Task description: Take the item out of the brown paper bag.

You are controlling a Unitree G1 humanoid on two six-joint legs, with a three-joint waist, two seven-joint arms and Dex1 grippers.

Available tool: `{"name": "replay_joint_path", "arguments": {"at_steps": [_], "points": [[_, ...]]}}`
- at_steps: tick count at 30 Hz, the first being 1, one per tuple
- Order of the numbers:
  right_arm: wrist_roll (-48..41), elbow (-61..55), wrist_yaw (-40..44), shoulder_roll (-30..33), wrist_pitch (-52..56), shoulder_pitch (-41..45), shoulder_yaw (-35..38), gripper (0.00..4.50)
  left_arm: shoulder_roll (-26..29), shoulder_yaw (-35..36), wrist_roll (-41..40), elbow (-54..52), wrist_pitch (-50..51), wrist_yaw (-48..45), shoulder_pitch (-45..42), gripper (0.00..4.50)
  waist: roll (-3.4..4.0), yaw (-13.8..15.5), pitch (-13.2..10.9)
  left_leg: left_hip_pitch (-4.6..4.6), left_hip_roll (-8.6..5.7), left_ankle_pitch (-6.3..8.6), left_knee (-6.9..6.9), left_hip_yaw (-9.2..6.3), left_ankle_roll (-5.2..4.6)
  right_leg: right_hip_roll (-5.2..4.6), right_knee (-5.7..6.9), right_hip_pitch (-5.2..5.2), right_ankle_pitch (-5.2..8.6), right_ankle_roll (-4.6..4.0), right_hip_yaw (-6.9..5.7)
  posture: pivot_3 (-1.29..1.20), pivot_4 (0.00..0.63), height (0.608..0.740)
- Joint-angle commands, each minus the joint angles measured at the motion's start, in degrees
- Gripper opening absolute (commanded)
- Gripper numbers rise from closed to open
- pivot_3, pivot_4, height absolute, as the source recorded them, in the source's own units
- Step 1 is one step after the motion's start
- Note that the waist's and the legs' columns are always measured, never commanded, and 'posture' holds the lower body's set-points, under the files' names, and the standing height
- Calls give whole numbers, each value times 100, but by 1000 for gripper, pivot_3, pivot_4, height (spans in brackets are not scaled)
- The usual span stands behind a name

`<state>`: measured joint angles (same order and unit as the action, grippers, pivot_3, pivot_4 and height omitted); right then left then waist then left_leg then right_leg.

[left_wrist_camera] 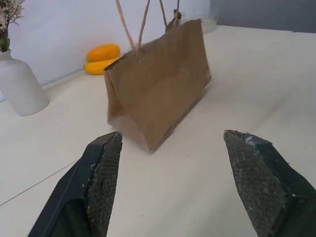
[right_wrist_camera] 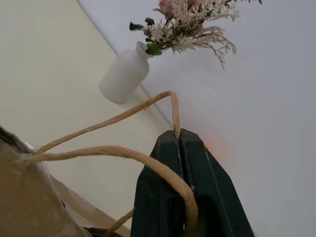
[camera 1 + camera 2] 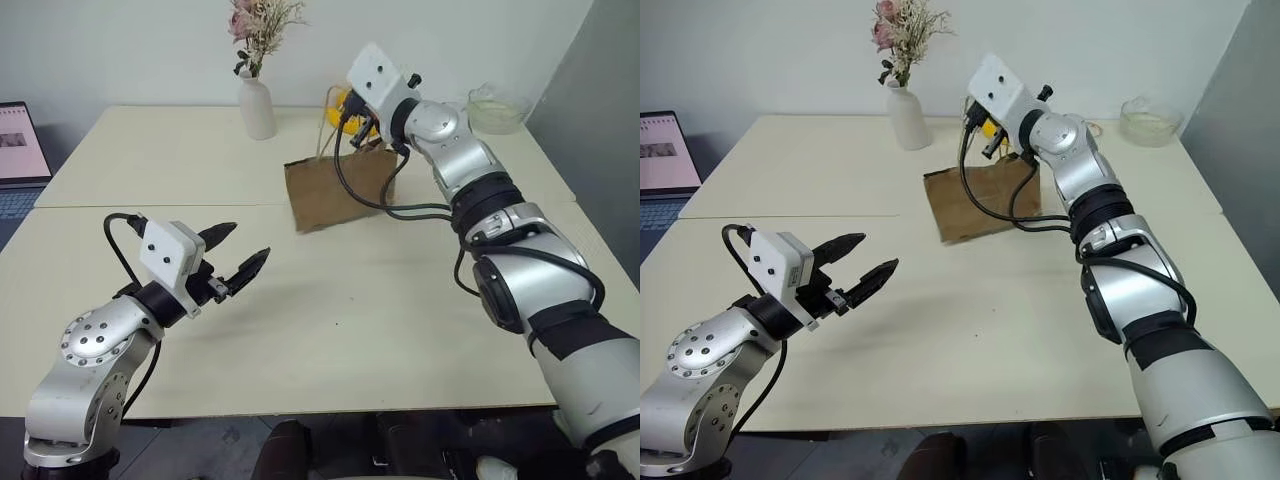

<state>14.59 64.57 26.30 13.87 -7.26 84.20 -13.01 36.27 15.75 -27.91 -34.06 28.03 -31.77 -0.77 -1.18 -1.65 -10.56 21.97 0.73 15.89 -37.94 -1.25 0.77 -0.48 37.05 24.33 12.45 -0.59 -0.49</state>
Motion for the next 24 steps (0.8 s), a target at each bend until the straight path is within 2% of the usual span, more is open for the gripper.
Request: {"name": "replay_joint_path", "arguments": {"at_steps": [1, 15, 24], "points": [[98, -492, 204, 140, -328, 21, -91, 36, 21, 108, 18, -38, -159, -10, -72, 3443, 0, -2, 0, 0, 1, 0, 1, 0, 0, 0, 0, 0, 0, 0, 0, 0, 150, 740], [269, -1639, 1025, 332, -113, -466, -342, 36, -3, 26, 80, 22, -265, -41, -76, 3443, 0, -6, 0, -3, 3, 0, 0, 0, 0, 1, 4, 0, 0, 0, 1, 0, 150, 740], [342, -1031, 954, 496, -36, -467, -335, 36, 35, 88, 84, 48, -298, -85, -85, 3443, 0, -4, 0, -4, 1, 0, -1, 0, 0, 1, 4, -1, 0, 0, 1, 0, 150, 740]]}}
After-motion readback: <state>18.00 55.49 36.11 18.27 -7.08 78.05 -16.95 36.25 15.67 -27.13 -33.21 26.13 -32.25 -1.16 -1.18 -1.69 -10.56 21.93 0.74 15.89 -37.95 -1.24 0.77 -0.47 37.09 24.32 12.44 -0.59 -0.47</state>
